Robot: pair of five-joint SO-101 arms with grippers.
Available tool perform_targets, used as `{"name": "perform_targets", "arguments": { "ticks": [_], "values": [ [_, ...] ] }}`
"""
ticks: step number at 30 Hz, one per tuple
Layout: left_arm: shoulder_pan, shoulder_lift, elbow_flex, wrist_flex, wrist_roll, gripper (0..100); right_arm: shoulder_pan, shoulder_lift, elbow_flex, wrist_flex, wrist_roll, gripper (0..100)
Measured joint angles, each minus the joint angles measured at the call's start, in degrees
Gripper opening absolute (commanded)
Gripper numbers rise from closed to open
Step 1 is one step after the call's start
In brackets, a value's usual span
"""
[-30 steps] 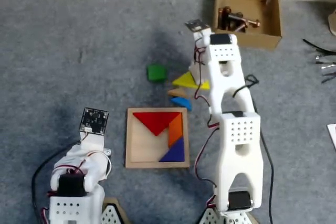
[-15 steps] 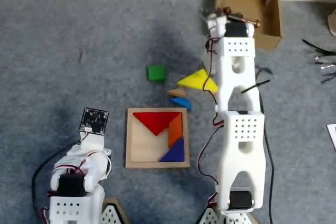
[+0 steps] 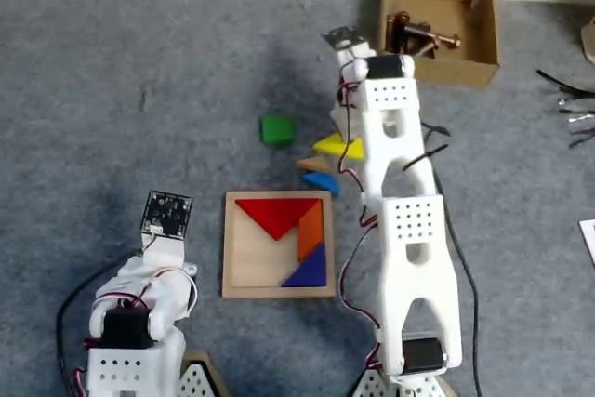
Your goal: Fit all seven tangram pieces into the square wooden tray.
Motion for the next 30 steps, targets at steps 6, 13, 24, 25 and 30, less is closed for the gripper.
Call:
{"name": "perform_targets", "arguments": {
  "ticks": [6, 13, 24, 25, 30],
  "values": [
    [0.0, 0.0, 0.0, 0.0, 0.0, 1, -0.1, 0.4, -0.9, 2.5, 0.0, 13.9],
    [0.0, 0.0, 0.0, 0.0, 0.0, 1, -0.2, 0.4, -1.1, 6.0, 0.0, 13.9],
    [0.0, 0.0, 0.0, 0.0, 0.0, 1, 1.3, 0.4, -1.1, 6.3, -2.1, 13.9],
    [0.0, 0.0, 0.0, 0.0, 0.0, 1, 1.7, 0.4, -1.1, 6.3, -2.5, 13.9],
    [0.0, 0.0, 0.0, 0.0, 0.0, 1, 1.9, 0.2, 0.4, 6.4, -3.2, 13.9]
  ]
}}
